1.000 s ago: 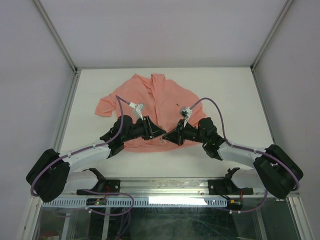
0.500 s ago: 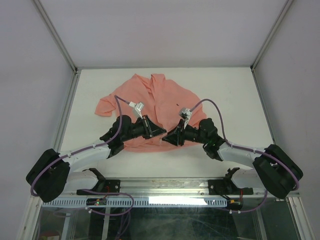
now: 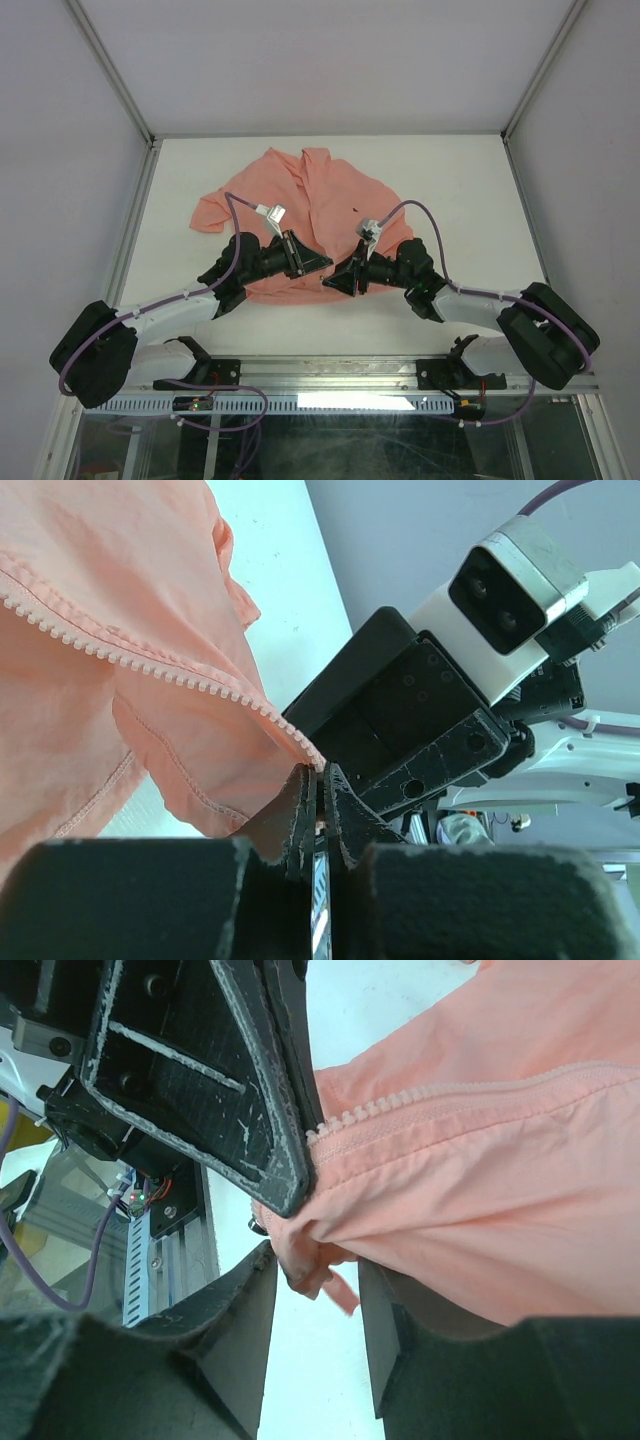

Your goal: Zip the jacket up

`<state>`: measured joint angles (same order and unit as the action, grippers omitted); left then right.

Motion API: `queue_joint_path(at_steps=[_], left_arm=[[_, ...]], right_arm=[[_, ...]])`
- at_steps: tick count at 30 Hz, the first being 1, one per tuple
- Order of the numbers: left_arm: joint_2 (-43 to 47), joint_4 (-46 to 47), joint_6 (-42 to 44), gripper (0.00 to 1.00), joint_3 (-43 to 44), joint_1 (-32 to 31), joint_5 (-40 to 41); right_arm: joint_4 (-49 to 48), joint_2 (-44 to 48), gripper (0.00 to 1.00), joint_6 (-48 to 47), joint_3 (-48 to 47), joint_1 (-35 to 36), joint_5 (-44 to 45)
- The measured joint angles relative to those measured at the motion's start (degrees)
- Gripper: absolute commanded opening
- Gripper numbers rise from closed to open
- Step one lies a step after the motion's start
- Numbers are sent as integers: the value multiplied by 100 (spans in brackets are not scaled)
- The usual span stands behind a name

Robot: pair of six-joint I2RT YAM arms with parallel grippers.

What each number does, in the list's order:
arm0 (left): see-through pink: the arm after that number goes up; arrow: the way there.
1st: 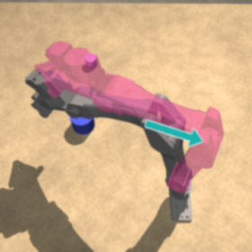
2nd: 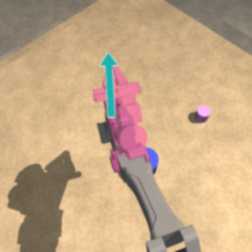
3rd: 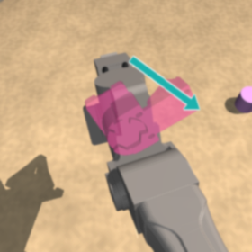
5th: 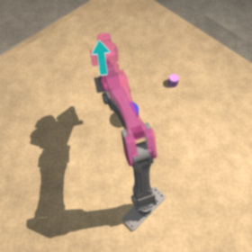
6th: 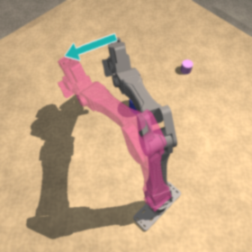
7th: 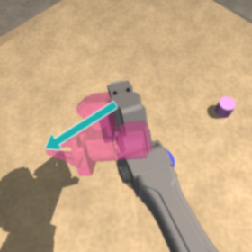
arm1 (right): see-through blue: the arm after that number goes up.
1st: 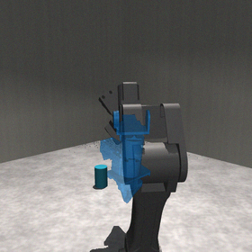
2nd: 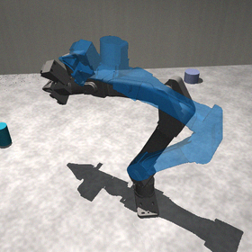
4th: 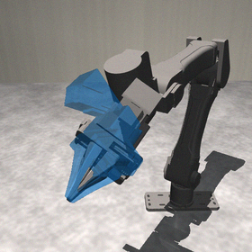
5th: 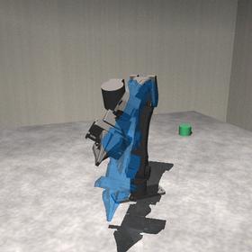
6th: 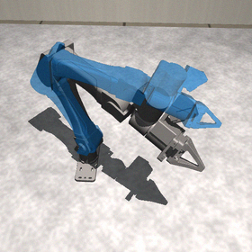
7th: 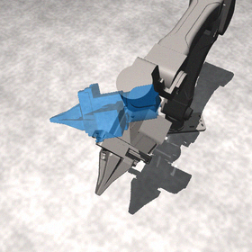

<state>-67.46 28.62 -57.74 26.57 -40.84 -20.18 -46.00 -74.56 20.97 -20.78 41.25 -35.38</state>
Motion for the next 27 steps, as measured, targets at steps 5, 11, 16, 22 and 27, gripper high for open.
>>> queue_joint_path(at_steps=[5,11,16,22,27], left_arm=[[0,0,-4,0,-9,0,-44],[4,-24,0,0,-11,0,-114],[11,-28,0,0,-11,0,-138],[11,-31,-2,0,-11,0,-140],[11,-31,-2,0,-11,0,-140]], right_arm=[[-79,-11,43,-61,0,0,-7],[-48,-11,39,-256,0,0,-83],[-46,-7,39,-356,0,0,-203],[-48,15,42,-420,0,0,-219],[-72,26,34,-444,-20,0,-216]])
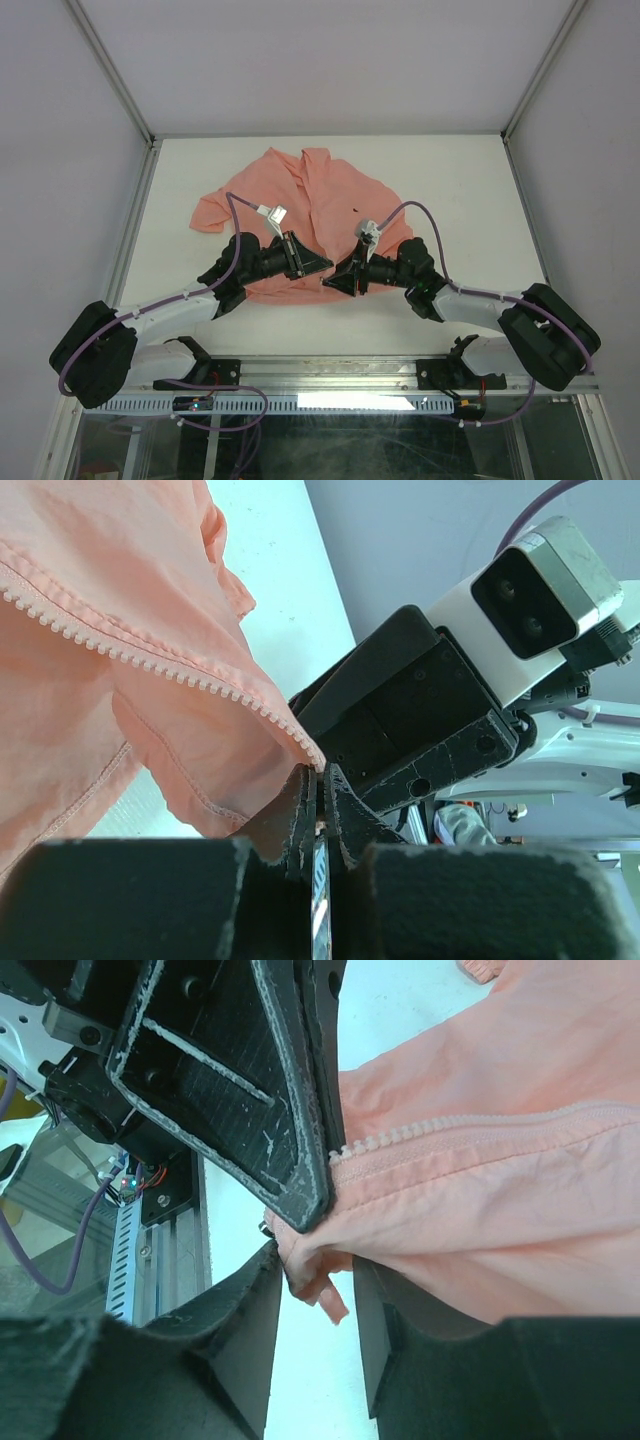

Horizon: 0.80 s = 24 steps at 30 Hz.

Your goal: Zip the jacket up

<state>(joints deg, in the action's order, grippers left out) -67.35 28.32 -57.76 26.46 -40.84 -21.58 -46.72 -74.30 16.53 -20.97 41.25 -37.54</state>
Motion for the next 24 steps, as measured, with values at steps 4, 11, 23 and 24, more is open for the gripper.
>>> queue_joint_path(at_steps=[4,11,23,24], left_arm=[[0,0,0,0,0,0,0],[11,-76,9,10,0,0,59],[671,-1580,546,49,284,0,988],[758,-1808,632,50,356,0,1108]], right_arm=[[-28,0,18,-9,-39,0,-20],[-98,0,0,52,-63,0,-151],[562,289,0,247,-90,-2,-238],[649,308,0,251,-90,-4,-238]])
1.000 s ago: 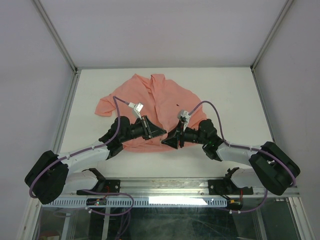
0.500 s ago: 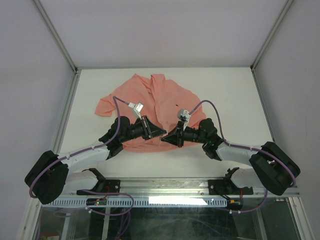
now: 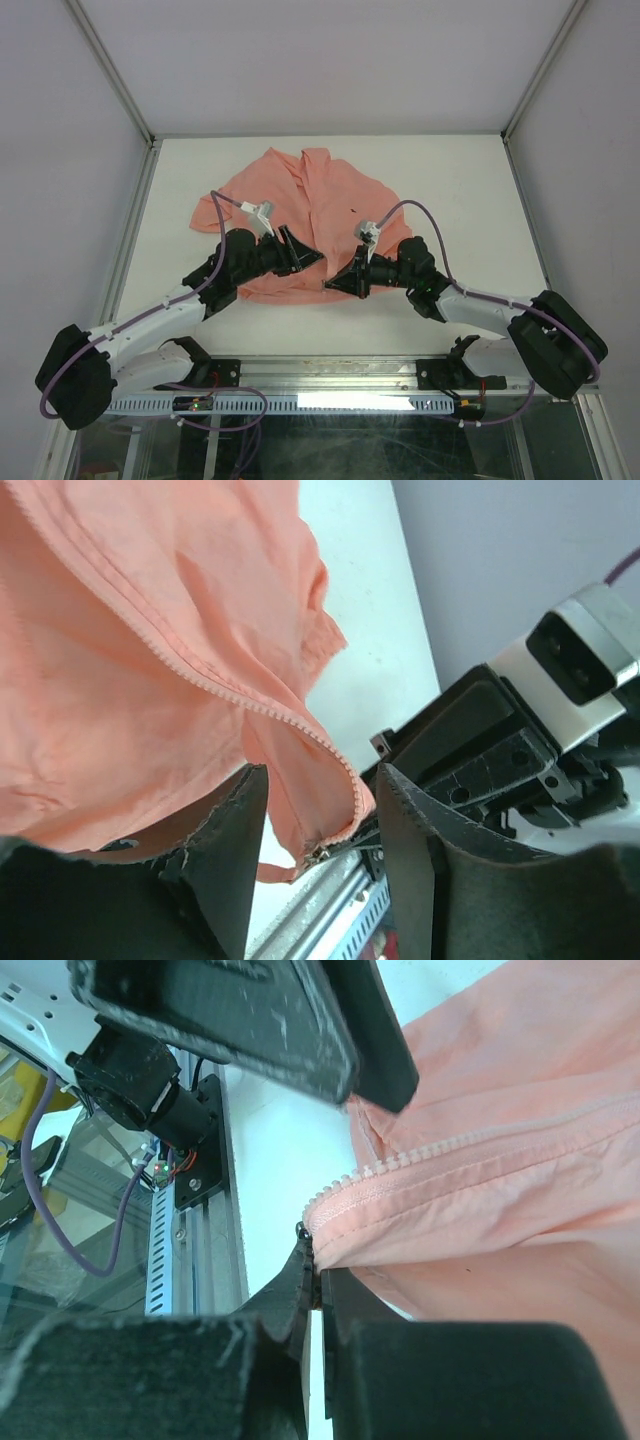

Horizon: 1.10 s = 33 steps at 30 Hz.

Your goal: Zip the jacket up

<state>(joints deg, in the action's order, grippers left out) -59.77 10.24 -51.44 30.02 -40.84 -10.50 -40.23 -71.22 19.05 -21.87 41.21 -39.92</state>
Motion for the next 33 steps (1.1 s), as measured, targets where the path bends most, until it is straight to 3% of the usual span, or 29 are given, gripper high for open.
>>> queue_joint_path(at_steps=[9,23,33], left_arm=[[-107,-2017,520,59,708,0,1058],[-2914,-4054,1335,38,2629,-323,1989],[-3985,-5007,1598,39,3536,-667,2603]], right_arm=[[240,-4,0,13,26,-4,0],[133,-92,0,68,291,-9,704],[22,-15,0,105,437,-9,968]])
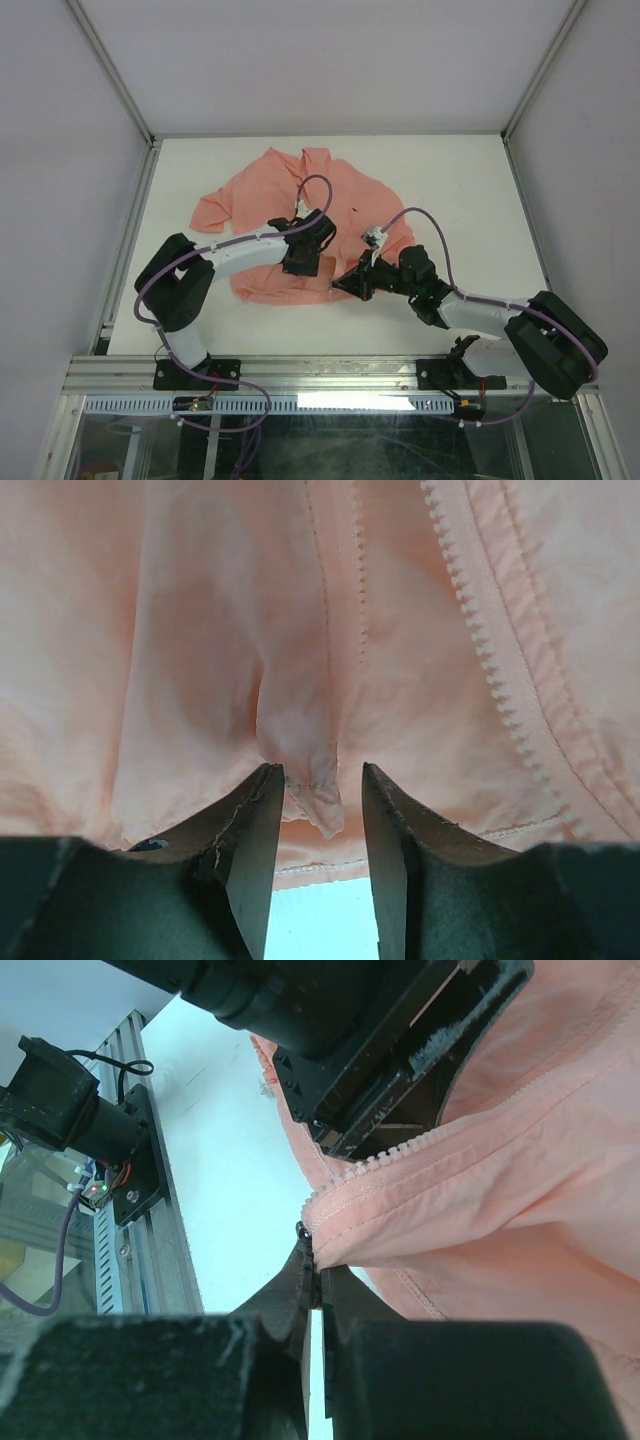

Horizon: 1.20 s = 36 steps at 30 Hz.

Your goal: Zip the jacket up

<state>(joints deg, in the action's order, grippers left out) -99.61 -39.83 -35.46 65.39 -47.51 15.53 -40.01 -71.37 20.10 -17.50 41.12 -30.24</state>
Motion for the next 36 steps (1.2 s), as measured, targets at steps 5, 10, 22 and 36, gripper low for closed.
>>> queue_joint_path(at_steps=[5,10,22,36], left_arm=[[-302,-208,44,38,195,-55,116],[-426,-289,55,23,199,-52,219],[214,35,81,4,-127,-42,87],[774,649,142,18,-741,175,-1023]], right_arm=[[-52,28,0,11,46,0,48],[-85,28,0,39,50,0,70],[-68,28,0,39,48,0,111],[348,146,0,-28,33,0,254]])
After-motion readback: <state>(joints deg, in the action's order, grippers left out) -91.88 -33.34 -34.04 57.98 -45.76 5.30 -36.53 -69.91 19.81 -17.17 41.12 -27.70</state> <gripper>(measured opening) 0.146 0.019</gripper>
